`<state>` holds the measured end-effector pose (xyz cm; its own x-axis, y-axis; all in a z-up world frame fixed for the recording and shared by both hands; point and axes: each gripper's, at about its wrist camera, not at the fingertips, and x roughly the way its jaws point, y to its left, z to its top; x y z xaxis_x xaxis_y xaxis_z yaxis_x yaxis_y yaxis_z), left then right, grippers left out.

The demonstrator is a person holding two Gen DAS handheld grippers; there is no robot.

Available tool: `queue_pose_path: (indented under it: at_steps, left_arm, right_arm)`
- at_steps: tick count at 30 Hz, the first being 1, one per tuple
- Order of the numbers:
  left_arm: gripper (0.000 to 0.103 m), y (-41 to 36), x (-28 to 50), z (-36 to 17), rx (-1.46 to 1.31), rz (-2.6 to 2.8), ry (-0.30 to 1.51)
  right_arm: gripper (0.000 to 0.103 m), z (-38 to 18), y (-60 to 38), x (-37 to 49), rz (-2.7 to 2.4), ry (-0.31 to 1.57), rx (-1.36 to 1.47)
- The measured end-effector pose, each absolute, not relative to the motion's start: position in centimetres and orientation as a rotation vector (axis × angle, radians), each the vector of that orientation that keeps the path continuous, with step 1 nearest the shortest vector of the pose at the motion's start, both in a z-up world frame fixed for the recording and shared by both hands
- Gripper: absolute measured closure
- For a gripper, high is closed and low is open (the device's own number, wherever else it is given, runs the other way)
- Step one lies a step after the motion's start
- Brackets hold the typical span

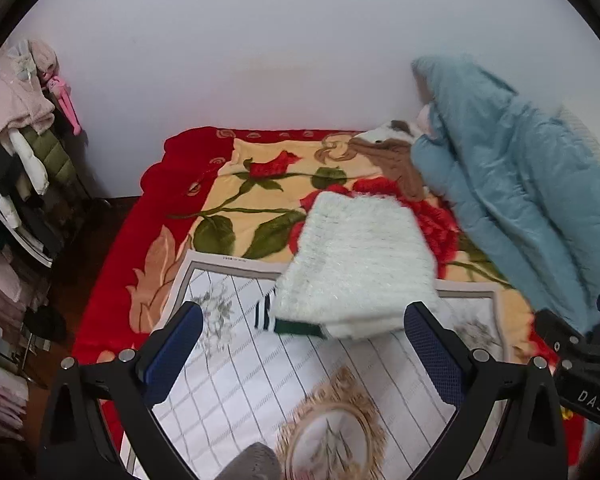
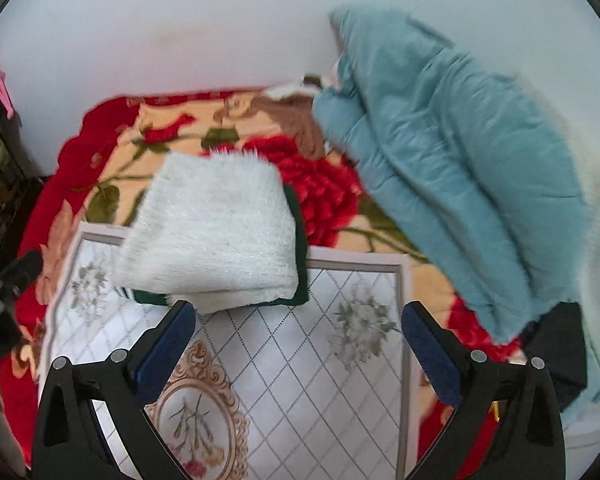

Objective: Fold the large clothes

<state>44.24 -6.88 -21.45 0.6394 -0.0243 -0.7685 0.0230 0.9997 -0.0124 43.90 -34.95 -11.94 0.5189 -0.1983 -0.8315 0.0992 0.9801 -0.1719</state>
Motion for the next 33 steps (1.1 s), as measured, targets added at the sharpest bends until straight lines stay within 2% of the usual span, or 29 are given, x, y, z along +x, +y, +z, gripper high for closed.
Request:
queue_pose_path:
  at_steps: [6,17,23,33]
  left_arm:
    - [0.000,-5.3,36.1,-13.7,0.021,-0.064,0.810]
    - [0.000,-3.7,25.6,-4.6,0.004,-0.052,0.742]
    - [0.000,-3.5,21.9,-2.3,-0.003,-0.030,0.699]
    - [0.000,-3.4,18.5,-1.3,-0.001,0.006,0.658]
  right_arm:
    - [0.000,-1.2,-31.8,33.8,-0.201,0.904,-0.091]
    - [0.000,11.3,-29.7,19.7,-0.226,0.790,-0.061]
    - [0.000,15.2,-29.4,14.7,-0.203,0.732,-0.071]
    - [0.000,17.4,-29.5,10.3,-0.164,0.699,-0.078]
